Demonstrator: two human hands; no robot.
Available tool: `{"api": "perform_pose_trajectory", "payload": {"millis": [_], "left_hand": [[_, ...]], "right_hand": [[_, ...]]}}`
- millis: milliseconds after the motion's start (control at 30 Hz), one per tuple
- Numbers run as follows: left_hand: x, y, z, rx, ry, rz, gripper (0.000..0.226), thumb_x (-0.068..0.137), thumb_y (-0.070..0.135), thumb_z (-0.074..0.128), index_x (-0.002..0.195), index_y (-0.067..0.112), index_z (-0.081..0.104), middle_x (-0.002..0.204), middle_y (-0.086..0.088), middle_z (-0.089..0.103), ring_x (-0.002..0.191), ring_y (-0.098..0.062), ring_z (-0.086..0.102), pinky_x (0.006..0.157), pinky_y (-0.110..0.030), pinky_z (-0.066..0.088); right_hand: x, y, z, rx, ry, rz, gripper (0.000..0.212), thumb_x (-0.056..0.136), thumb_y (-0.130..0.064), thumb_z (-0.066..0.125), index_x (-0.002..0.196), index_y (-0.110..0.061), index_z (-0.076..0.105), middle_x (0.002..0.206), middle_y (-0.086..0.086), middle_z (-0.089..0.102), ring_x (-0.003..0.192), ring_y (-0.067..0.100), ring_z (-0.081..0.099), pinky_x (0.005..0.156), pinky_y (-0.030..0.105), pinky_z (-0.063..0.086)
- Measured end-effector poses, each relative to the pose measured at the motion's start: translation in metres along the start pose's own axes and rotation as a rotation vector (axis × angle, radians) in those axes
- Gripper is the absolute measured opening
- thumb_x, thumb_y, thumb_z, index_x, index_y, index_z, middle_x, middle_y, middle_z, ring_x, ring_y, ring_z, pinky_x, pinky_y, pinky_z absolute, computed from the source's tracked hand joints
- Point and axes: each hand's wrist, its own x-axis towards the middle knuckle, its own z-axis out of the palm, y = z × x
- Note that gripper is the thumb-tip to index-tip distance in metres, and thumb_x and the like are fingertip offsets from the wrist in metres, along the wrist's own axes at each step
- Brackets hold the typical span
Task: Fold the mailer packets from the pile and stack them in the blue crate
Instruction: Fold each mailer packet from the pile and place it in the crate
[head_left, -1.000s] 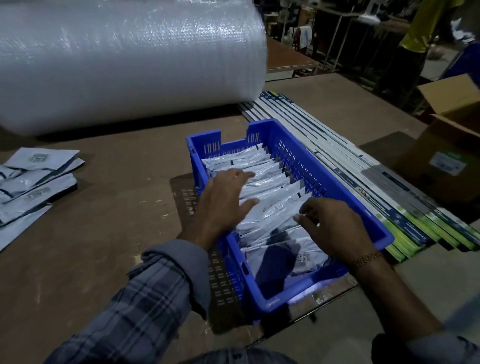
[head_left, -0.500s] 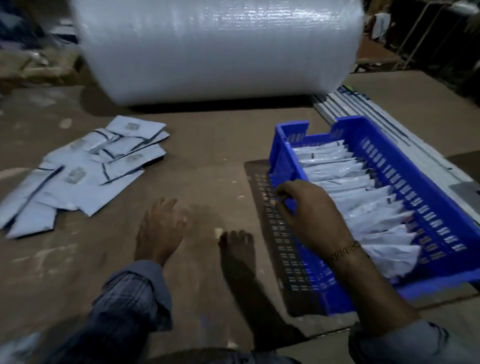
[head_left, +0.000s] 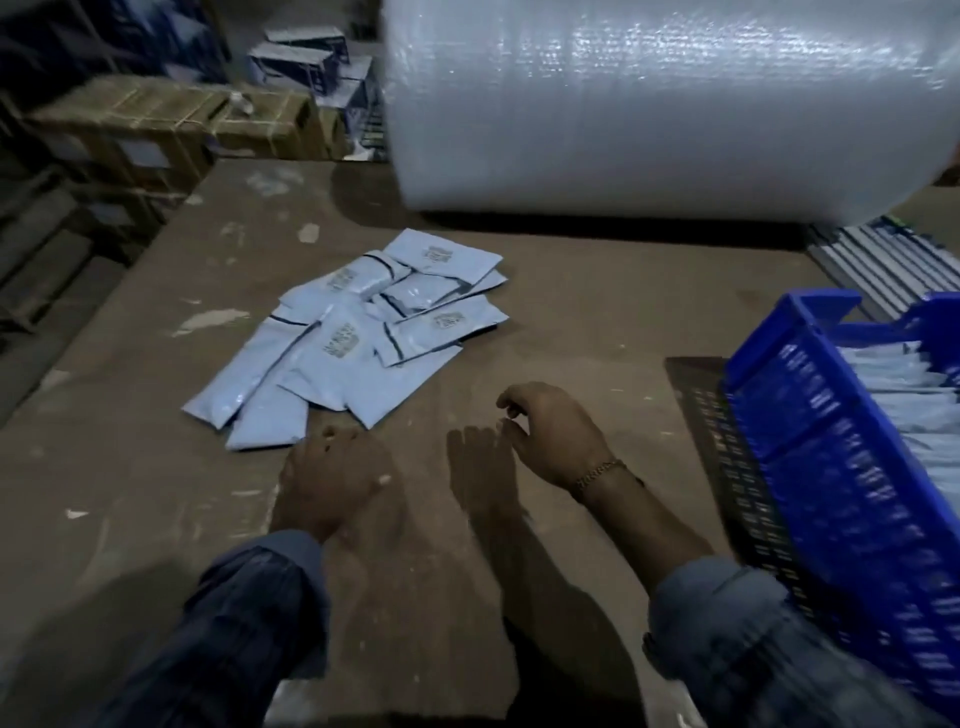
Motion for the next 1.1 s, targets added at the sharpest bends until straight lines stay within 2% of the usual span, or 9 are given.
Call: {"api": "perform_pose_trajectory", "payload": {"millis": [100,333,433,567,667,733,833,1000,1100], "left_hand": [[0.002,0.01,-0.031,-0.19,-0.053,-0.079,0.096,0.068,0.084,0.073,0.145,0.032,0.048,0.149,-0.006,0.039,0.134,-0.038,0.043,0.107,-0.06,0.044],[0.01,0.016,-0.034,-0.158,-0.068,-0.119,0.107,0.065,0.079,0.082,0.147,0.026,0.039,0.148,-0.006,0.034,0.136,-0.035,0.04,0.104,-0.055,0.045],[0.01,0.018,-0.032,-0.147,-0.036,-0.117,0.107,0.064,0.079,0.082,0.146,0.026,0.038,0.148,-0.005,0.032,0.135,-0.033,0.041,0.102,-0.053,0.046],[0.007,0.022,-0.033,-0.117,0.024,-0.098,0.102,0.066,0.074,0.085,0.142,0.024,0.039,0.144,-0.005,0.035,0.131,-0.031,0.042,0.099,-0.051,0.048],[0.01,0.02,-0.03,-0.126,0.059,-0.084,0.101,0.062,0.076,0.085,0.136,0.023,0.042,0.139,-0.005,0.038,0.127,-0.031,0.045,0.095,-0.051,0.049],[0.009,0.019,-0.028,-0.137,0.069,-0.071,0.101,0.061,0.079,0.083,0.135,0.023,0.043,0.137,-0.004,0.039,0.125,-0.031,0.045,0.094,-0.051,0.049],[0.007,0.017,-0.022,-0.175,0.087,-0.05,0.111,0.064,0.081,0.079,0.146,0.015,0.043,0.143,-0.01,0.042,0.128,-0.034,0.044,0.095,-0.051,0.049],[-0.004,0.018,-0.015,-0.307,0.128,-0.064,0.133,0.069,0.102,0.041,0.161,0.006,0.033,0.158,-0.018,0.038,0.141,-0.042,0.04,0.108,-0.058,0.042],[-0.016,0.028,-0.022,-0.406,0.085,-0.136,0.111,0.081,0.069,0.077,0.163,0.014,0.026,0.164,-0.014,0.033,0.149,-0.038,0.036,0.116,-0.057,0.037]], "right_hand": [[0.047,-0.011,0.027,-0.024,-0.053,0.031,0.039,0.092,-0.026,0.069,0.129,-0.016,0.065,0.126,0.009,0.065,0.108,0.031,0.064,0.091,0.042,0.055],[0.151,0.005,0.099,-0.265,-0.192,0.159,0.046,0.104,-0.029,0.049,0.145,-0.008,0.051,0.163,0.023,0.032,0.129,0.041,0.055,0.093,0.047,0.047],[0.181,0.018,0.119,-0.219,-0.199,0.19,0.06,0.107,-0.032,0.036,0.164,-0.017,0.023,0.163,0.02,0.035,0.137,0.043,0.047,0.107,0.051,0.04],[0.2,0.036,0.135,-0.385,-0.167,0.102,0.077,0.096,-0.044,0.0,0.164,-0.017,0.024,0.144,0.023,0.056,0.101,0.046,0.064,0.087,0.053,0.048],[0.195,0.039,0.143,-0.524,-0.099,-0.041,0.047,0.092,-0.014,0.035,0.118,0.005,0.069,0.123,0.023,0.069,0.06,0.039,0.065,0.053,0.047,0.053],[0.178,0.03,0.131,-0.595,0.031,-0.103,0.038,0.083,-0.009,0.038,0.083,0.001,0.074,0.099,0.018,0.072,0.05,0.033,0.059,0.042,0.033,0.046],[0.134,0.005,0.103,-0.676,0.066,-0.061,0.021,0.073,-0.008,0.052,0.078,-0.008,0.072,0.089,0.011,0.068,0.061,0.029,0.062,0.049,0.033,0.045],[0.038,0.006,0.084,-0.539,0.29,0.087,0.021,0.068,0.005,0.074,0.084,-0.007,0.069,0.087,0.012,0.068,0.068,0.035,0.063,0.055,0.04,0.049],[-0.01,0.015,0.08,-0.451,0.412,0.159,0.019,0.072,0.0,0.075,0.082,-0.013,0.066,0.083,0.007,0.067,0.067,0.031,0.062,0.056,0.039,0.044]]}}
